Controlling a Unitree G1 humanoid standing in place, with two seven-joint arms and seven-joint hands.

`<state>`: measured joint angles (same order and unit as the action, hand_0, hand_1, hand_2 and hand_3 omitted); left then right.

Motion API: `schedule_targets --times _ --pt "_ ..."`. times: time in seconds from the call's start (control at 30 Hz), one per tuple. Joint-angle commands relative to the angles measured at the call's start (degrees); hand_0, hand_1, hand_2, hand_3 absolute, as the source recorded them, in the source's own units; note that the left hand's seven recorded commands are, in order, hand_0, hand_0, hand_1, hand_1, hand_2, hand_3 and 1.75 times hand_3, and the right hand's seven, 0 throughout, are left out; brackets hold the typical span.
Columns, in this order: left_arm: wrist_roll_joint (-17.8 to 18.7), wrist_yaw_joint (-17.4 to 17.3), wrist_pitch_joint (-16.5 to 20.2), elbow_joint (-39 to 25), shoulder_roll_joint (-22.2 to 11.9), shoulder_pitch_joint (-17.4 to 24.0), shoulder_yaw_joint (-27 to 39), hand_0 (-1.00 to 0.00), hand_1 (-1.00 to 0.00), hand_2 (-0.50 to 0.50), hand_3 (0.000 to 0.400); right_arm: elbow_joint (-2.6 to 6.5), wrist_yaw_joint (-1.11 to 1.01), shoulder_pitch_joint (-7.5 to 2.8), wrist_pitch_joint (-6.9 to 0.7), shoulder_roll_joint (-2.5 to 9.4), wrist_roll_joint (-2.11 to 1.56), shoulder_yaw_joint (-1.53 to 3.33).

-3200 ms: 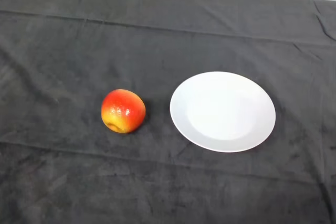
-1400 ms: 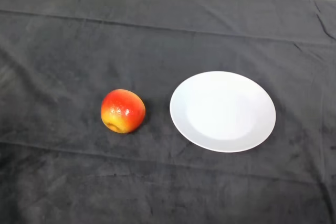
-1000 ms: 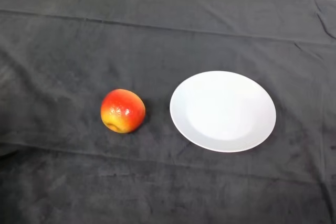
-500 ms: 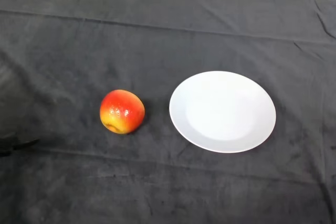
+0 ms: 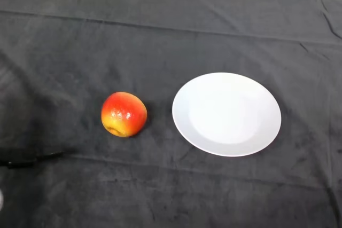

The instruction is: Move the apple to the plate

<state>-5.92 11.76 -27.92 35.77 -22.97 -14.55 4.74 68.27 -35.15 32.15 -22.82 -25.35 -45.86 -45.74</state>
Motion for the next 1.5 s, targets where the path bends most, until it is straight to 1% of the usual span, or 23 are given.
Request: schedule_targets --times 0.03,0.37,0.53,0.97,1.47,1.5 --pt "-1.2 0.5 1.4 -2.2 0.0 0.0 -0.9 0.00 0.00 0.00 0.000 -0.36 -0.21 0.16 -0.18 -1.14 0.30 -0.71" --pt "-2.8 0.8 4.6 -3.3 1.9 -2.7 -5.3 0.00 0.00 0.00 0.000 -0.56 -0.10 0.09 -0.21 -1.06 0.29 -0.68" --pt "-3.0 0.5 5.2 -2.0 2.4 -5.0 -7.2 0.00 0.00 0.00 0.000 -0.64 -0.06 0.06 -0.22 -1.04 0.27 -0.67" --pt "-3.5 1.2 4.8 5.7 5.1 -12.0 -12.2 0.00 0.00 0.00 0.000 -0.66 -0.02 0.05 -0.25 -1.05 0.23 -0.67" --pt "-1.4 1.9 3.5 16.1 9.0 -18.9 -18.1 0.00 0.00 0.00 0.000 -0.46 -0.09 0.12 -0.29 -1.15 0.18 -0.70" --pt "-1.2 1.8 3.4 16.7 9.1 -19.3 -18.5 -0.37 0.00 -0.19 0.149 -0.43 -0.10 0.13 -0.29 -1.16 0.17 -0.70"
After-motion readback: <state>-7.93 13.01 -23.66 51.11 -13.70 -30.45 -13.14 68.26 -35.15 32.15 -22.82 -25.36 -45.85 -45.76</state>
